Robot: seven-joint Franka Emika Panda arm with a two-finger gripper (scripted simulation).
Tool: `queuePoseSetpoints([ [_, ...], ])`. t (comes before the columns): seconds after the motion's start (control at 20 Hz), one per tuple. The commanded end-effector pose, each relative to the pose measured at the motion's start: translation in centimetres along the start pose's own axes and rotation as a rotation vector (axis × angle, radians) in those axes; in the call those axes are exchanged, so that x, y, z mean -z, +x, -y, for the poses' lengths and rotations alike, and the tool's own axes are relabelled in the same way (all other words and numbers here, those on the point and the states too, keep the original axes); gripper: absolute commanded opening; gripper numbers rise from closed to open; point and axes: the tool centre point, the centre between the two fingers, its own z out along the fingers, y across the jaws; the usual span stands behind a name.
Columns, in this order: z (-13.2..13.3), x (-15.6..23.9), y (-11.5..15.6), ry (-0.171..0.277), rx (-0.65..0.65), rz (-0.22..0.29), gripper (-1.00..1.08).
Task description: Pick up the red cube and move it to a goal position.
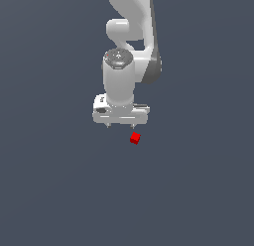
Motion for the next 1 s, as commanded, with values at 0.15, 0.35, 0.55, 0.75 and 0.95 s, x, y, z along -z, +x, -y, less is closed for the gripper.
queuePoseSetpoints([
  [0.15, 0.1, -0.2, -0.1, 0.000, -0.005, 0.000, 1.00],
  [0.35, 0.4, -1.0, -0.3, 0.001, -0.029, 0.000, 1.00],
  [0.55, 1.0, -2.5, -0.8, 0.003, -0.071, 0.000, 1.00],
  [0.75, 1.9, -4.6, -1.4, 0.006, -0.132, -0.001, 1.00],
  [0.95, 3.2, -7.4, -2.1, 0.010, -0.212, -0.001, 1.00],
])
